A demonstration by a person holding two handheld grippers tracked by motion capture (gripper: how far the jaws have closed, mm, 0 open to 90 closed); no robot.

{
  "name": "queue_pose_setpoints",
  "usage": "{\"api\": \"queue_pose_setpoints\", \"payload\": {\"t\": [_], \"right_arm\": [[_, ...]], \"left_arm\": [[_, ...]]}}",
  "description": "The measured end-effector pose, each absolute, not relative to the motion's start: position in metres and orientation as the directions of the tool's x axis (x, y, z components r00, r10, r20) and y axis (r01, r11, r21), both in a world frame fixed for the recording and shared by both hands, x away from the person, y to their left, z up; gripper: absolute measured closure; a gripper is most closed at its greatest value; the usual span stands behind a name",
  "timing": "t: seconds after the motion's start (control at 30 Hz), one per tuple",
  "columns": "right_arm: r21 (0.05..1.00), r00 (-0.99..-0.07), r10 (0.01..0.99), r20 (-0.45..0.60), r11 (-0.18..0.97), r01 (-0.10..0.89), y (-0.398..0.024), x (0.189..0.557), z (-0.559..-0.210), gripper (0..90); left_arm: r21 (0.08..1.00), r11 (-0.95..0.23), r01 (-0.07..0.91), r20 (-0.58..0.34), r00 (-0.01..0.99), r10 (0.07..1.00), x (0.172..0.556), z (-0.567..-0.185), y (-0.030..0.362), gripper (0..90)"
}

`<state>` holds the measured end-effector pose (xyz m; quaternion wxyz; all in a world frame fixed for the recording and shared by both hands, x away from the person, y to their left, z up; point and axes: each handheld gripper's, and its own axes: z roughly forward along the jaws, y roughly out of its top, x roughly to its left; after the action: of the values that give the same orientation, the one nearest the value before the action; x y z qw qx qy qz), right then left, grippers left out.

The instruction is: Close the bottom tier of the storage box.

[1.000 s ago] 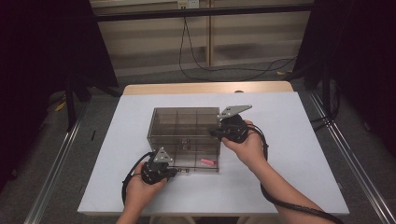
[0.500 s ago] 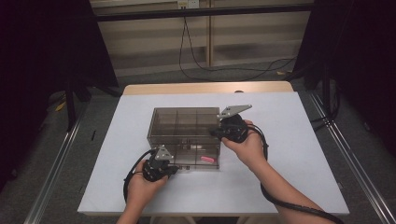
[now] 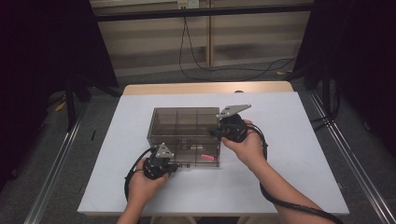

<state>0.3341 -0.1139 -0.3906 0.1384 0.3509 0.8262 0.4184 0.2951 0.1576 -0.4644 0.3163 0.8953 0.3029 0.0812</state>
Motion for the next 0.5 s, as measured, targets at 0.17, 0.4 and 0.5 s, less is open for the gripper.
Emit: {"api": "queue_pose_setpoints", "payload": {"t": [0.17,0.4,0.5], "right_arm": [[0.788,-0.714,0.697,0.065,0.404,0.465,-0.1137,0.3342,-0.3905,90.0],[0.786,-0.714,0.697,0.061,0.408,0.465,-0.1131,0.3344,-0.3902,90.0],[0.785,-0.714,0.698,0.063,0.407,0.467,-0.1129,0.3346,-0.3902,90.0]], "left_arm": [[0.621,-0.604,0.5,-0.051,0.795,0.605,0.2958,-0.4652,0.1565,90.0],[0.62,-0.605,0.5,-0.049,0.794,0.606,0.2971,-0.4653,0.1559,90.0],[0.621,-0.604,0.499,-0.046,0.793,0.608,0.2982,-0.4648,0.1552,90.0]]}}
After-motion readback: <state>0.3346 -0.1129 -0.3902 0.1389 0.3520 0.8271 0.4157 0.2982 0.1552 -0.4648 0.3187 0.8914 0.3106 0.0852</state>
